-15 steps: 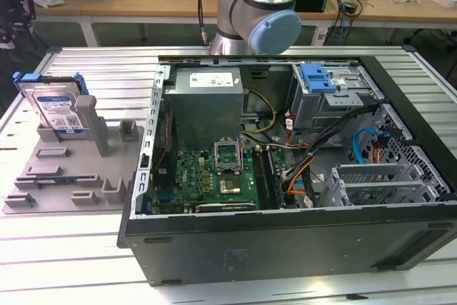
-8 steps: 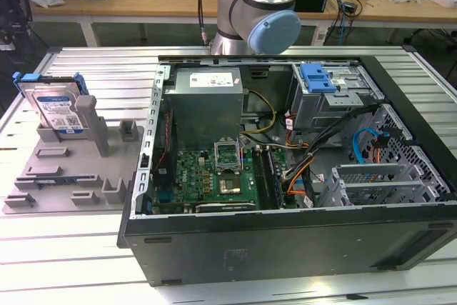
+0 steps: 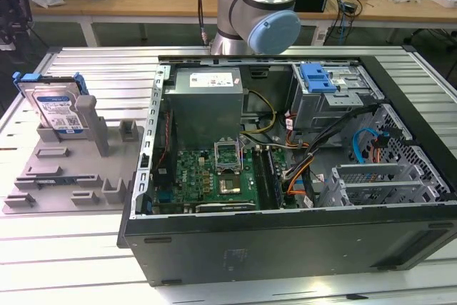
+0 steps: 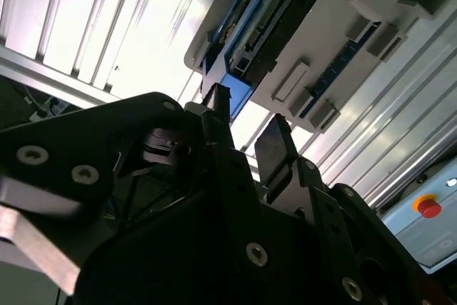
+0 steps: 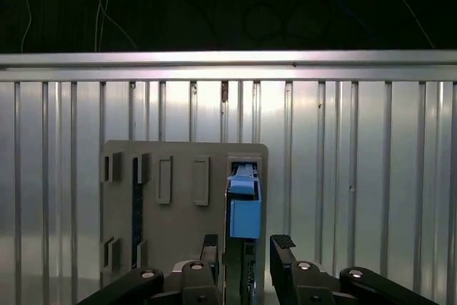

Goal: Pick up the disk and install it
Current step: 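Pick up the disk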

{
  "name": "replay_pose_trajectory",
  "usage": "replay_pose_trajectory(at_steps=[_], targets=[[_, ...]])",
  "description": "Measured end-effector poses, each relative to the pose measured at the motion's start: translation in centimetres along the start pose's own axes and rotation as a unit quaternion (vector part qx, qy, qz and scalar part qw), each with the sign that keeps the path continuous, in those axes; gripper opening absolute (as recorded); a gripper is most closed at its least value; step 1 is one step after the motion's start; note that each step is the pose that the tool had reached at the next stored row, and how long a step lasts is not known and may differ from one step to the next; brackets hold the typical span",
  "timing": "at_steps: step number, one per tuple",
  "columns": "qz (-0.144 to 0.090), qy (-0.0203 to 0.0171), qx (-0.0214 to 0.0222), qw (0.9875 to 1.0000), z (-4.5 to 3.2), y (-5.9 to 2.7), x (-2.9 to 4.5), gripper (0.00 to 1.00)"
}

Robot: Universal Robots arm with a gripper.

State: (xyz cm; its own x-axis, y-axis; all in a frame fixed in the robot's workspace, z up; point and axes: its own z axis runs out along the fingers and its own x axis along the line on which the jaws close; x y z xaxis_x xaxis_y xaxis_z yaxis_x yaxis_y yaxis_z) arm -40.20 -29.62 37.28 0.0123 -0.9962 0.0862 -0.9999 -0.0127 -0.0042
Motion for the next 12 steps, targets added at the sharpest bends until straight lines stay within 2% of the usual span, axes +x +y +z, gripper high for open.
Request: replay_pose_trajectory(at_steps=[12], targets=[[0.018,0.0001,-0.0015,0.9998,0.30,-0.01,0.17,0.42]])
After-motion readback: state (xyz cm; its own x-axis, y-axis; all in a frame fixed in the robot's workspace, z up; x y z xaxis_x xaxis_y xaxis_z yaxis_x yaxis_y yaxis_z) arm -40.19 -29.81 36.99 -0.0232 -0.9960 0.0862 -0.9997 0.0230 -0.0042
